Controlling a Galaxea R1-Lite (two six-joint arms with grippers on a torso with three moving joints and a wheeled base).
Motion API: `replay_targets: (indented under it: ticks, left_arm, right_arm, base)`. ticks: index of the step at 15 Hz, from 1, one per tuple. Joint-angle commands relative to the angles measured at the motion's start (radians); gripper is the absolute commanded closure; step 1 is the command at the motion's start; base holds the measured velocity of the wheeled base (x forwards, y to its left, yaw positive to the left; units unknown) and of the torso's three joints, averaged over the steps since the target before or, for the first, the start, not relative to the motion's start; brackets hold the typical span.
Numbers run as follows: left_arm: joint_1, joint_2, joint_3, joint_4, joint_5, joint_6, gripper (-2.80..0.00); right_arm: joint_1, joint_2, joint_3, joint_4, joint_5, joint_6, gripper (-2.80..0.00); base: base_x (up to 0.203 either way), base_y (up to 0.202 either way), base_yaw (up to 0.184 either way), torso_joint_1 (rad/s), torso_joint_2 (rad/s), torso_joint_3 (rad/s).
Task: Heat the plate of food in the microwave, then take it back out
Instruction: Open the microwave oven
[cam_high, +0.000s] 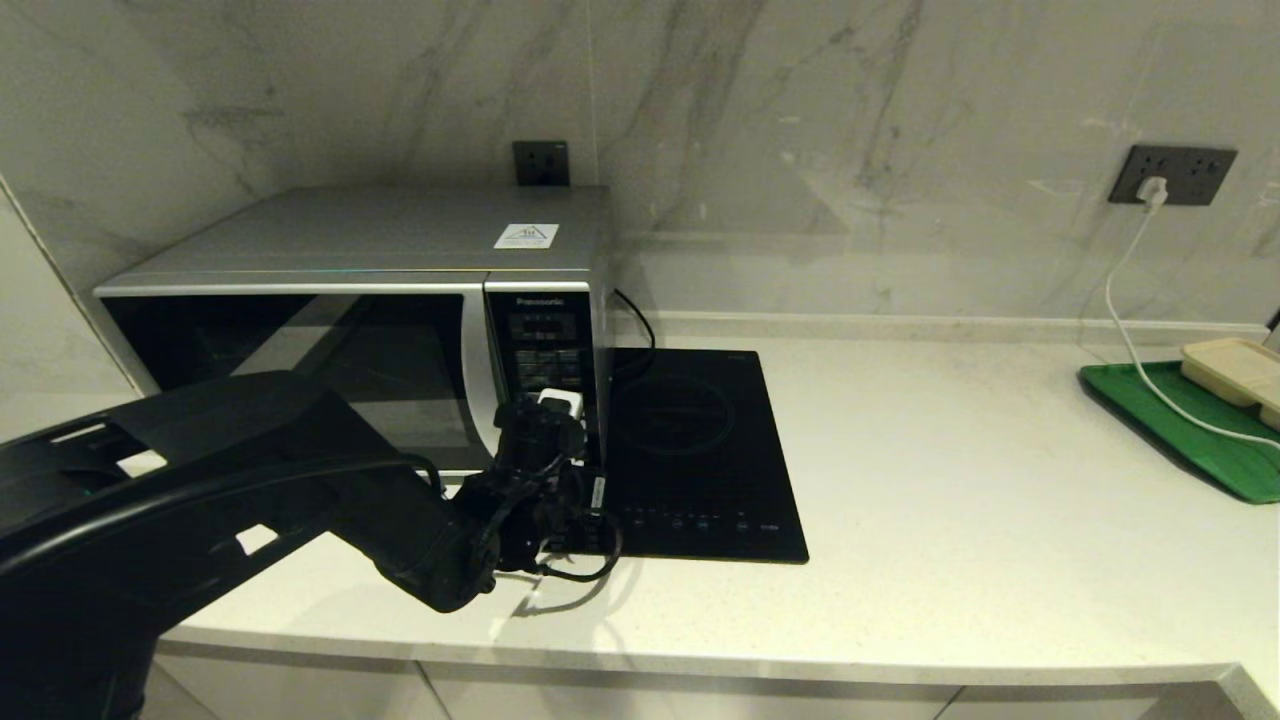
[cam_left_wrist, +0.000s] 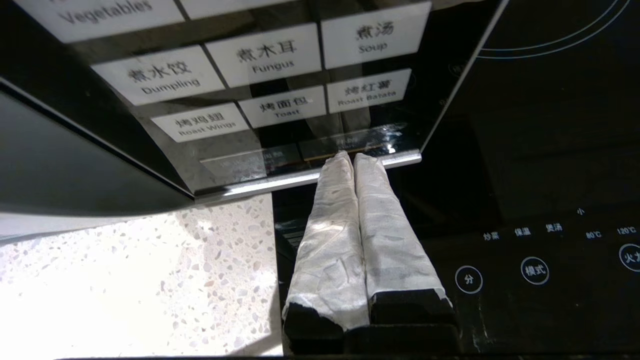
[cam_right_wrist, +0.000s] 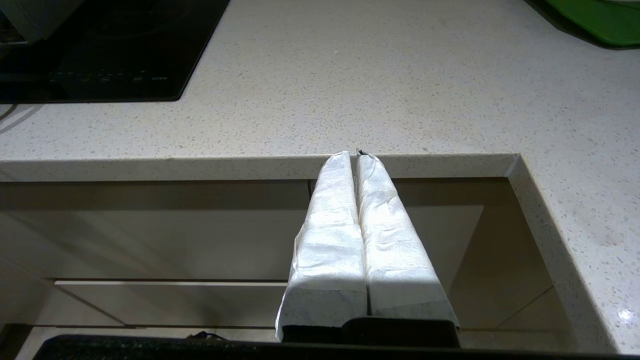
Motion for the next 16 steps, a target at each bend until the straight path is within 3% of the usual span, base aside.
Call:
replay_targets:
  ticks: [1, 11, 16]
  left_arm:
    - [0.004, 0.001, -0.007, -0.004, 0.001, 0.0, 0.0]
    - [0.004, 0.0, -0.01, -0.005, 0.0, -0.008, 0.0]
    - [-0.018, -0.099, 0.111, -0.003, -0.002, -0.009, 0.0]
  right_arm:
    - [0.0, 0.001, 0.0, 0.001, 0.0, 0.0, 0.0]
    - [0.001, 0.001, 0.0, 0.001, 0.0, 0.001, 0.0]
    - [0.0, 0.001, 0.0, 0.001, 0.0, 0.001, 0.0]
  base:
    - [0.0, 0.0, 0.0, 0.0, 0.0, 0.0]
    - [0.0, 0.0, 0.0, 0.0, 0.0, 0.0]
    - [0.0, 0.0, 0.0, 0.0, 0.0, 0.0]
